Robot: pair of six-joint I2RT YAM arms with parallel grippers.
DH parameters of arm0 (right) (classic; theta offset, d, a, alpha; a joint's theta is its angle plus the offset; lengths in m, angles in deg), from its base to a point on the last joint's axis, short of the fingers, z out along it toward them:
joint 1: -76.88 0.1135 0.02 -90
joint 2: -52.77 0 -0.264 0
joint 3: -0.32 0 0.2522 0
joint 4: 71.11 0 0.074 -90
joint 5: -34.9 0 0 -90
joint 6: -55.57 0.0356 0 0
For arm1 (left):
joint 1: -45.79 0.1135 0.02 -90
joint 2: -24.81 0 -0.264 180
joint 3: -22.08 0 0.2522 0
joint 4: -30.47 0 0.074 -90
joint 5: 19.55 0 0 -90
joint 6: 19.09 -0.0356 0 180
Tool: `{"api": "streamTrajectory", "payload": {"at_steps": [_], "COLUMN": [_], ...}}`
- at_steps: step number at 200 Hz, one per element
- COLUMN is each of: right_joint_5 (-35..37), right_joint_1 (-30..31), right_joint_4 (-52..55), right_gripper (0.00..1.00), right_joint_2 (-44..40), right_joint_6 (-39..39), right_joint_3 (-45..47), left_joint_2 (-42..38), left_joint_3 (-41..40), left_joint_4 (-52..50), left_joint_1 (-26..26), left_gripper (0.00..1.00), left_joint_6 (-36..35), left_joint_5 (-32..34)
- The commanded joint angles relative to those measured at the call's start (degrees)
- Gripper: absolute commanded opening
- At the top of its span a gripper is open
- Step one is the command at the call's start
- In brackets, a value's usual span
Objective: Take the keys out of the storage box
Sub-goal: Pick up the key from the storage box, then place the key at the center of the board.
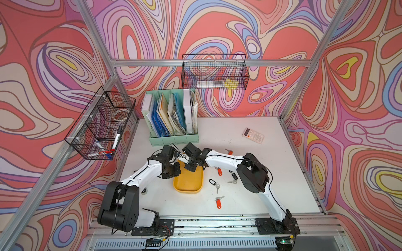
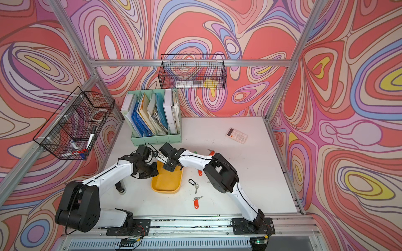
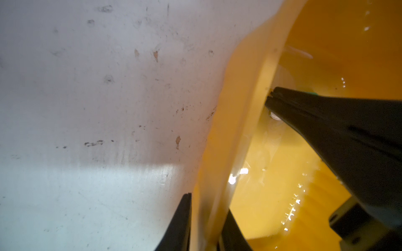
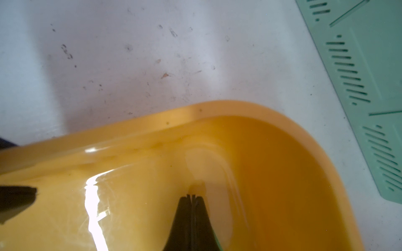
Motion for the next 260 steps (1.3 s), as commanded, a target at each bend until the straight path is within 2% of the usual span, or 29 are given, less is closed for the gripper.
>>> {"api": "streamTrajectory", "payload": {"at_steps": [1, 81, 139, 181, 202, 235, 260], "right_joint_5": [0.8, -4.0, -7.5, -9.4, -10.2, -9.1, -8.0], "right_joint_1": [-0.5, -2.5, -4.2, -5.5, -6.1, -7.7, -8.9], "right_joint_4": [0.6, 1.4, 2.8, 3.0, 3.8, 7.6, 11.3], "right_gripper": [0.00, 0.00, 0.00, 0.00, 0.00, 0.00, 0.00], "right_joint_2": [-0.8, -3.9, -6.3, -12.1, -15.5, -22.8, -29.9], "right_joint_6": [1.7, 8.6, 13.4, 16.7, 18.0, 20.6, 23.5], "right_joint_3": [-0.2, -0.9, -2.0, 0.7, 2.1, 5.7, 10.7], "left_joint_2": [-1.1, -1.4, -3.6, -6.9, -9.0, -13.1, -17.2], "left_joint_3": [0.2, 0.0, -0.1, 0.4, 1.1, 2.1, 0.6], "left_joint_4": [-0.9, -0.2, 0.0, 0.6, 0.6, 0.7, 5.4], "left_joint_1": [0.3, 0.4, 0.3, 0.3, 0.3, 0.3, 0.3], "left_gripper": [0.23, 0.23, 0.29, 0.41, 0.50, 0.65, 0.76], "left_joint_6": [-0.2, -0.1, 0.0, 0.3, 0.6, 0.7, 0.6], "left_joint_5": [0.5, -0.2, -0.1, -1.4, -1.7, 1.4, 5.1]}}
